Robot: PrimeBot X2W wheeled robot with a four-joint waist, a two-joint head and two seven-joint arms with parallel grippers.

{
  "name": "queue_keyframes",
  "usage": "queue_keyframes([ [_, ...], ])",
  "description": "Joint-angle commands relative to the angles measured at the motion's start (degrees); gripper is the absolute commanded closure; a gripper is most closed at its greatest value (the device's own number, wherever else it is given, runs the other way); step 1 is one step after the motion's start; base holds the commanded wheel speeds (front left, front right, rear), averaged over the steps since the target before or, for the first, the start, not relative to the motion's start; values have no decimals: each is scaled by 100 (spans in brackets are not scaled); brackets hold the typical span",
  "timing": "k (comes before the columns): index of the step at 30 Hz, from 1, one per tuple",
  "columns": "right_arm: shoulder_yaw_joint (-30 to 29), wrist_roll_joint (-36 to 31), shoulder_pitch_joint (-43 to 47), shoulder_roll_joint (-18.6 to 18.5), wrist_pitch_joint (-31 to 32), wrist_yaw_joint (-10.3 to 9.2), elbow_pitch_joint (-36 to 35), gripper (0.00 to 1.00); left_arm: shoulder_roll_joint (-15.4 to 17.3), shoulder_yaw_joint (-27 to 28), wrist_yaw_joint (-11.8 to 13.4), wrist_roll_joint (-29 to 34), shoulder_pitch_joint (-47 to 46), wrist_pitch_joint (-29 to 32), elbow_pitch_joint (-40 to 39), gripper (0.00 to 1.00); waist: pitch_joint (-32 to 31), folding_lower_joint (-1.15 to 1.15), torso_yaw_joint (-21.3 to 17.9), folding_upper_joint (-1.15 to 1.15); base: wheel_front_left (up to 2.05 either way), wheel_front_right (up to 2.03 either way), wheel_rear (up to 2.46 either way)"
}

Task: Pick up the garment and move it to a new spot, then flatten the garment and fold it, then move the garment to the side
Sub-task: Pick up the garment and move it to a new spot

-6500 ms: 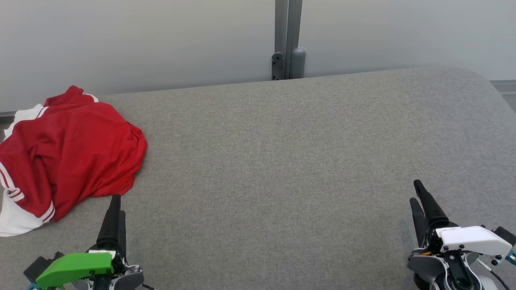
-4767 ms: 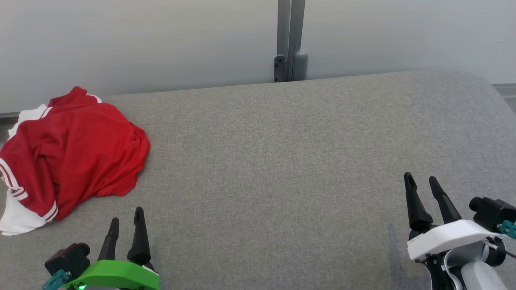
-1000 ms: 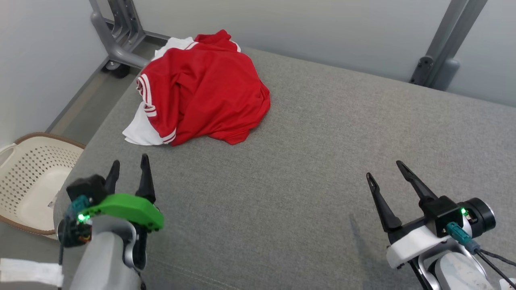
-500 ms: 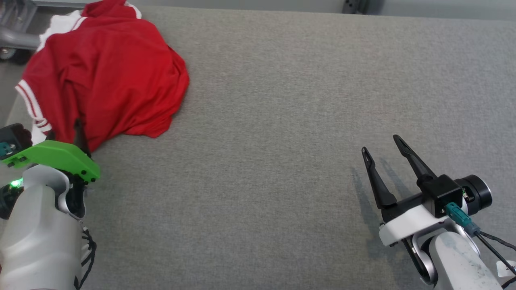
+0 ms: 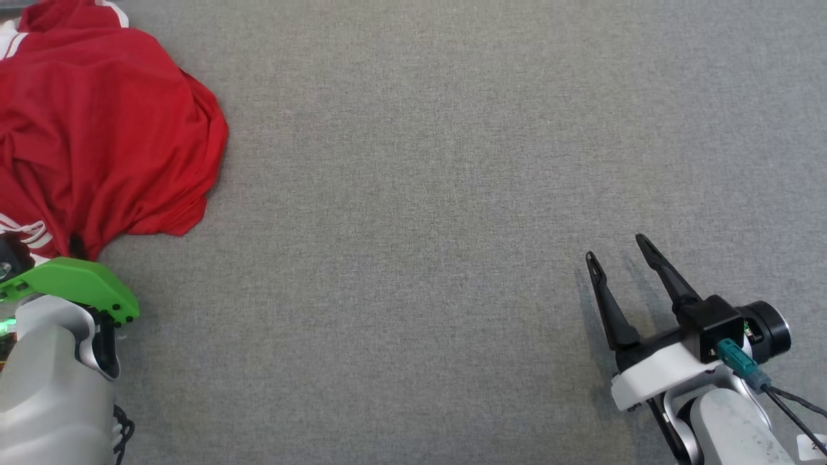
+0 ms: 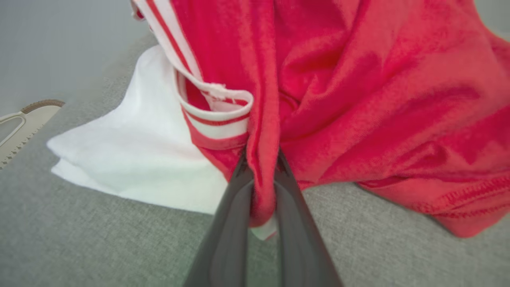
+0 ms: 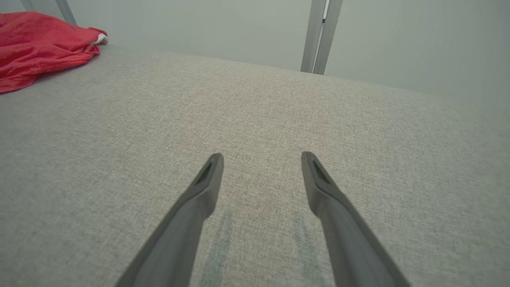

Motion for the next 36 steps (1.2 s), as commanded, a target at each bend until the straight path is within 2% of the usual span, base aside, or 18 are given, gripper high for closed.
queue_keyframes([
  [1,-28,16,113,15,-19,-9,14,0,-27,-36,-58,30,81,-112,-88,100,-278,-1,179,0,0,0,0],
  [6,-72,46,394,97,-19,-9,53,0,-141,-196,-159,165,230,-379,-721,100,-637,-1,365,0,0,0,0],
  [10,-64,50,579,169,-18,-9,81,0,-379,-470,-195,343,354,-443,-1821,100,-887,-1,452,0,0,0,0],
  [12,-1,66,602,208,-18,-9,92,0,-505,-631,-202,388,457,-287,-2518,100,-993,-1,410,0,0,0,0],
  [16,127,111,506,288,-18,-9,106,0,-718,-961,-153,455,736,309,-4119,100,-1130,-1,131,0,0,0,0],
  [21,208,144,405,361,-18,-9,117,0,-889,-1398,-47,512,1051,1109,-5986,100,-1170,-1,-441,0,0,0,0],
  [25,159,167,398,425,-18,-10,138,0,-1058,-1822,7,425,1111,1629,-7030,100,-1106,-1,-926,0,0,0,0],
  [31,75,188,364,533,-18,-9,144,0,-1189,-2400,104,344,926,2078,-7471,100,-922,-1,-1620,0,0,0,0],
  [33,25,207,379,572,-18,-9,151,0,-1190,-2565,166,501,837,2084,-7308,100,-865,-1,-1794,0,0,0,0],
  [36,27,212,390,626,-18,-9,187,0,-1197,-2725,247,587,869,2024,-6579,100,-775,-1,-2026,0,0,0,0],
])
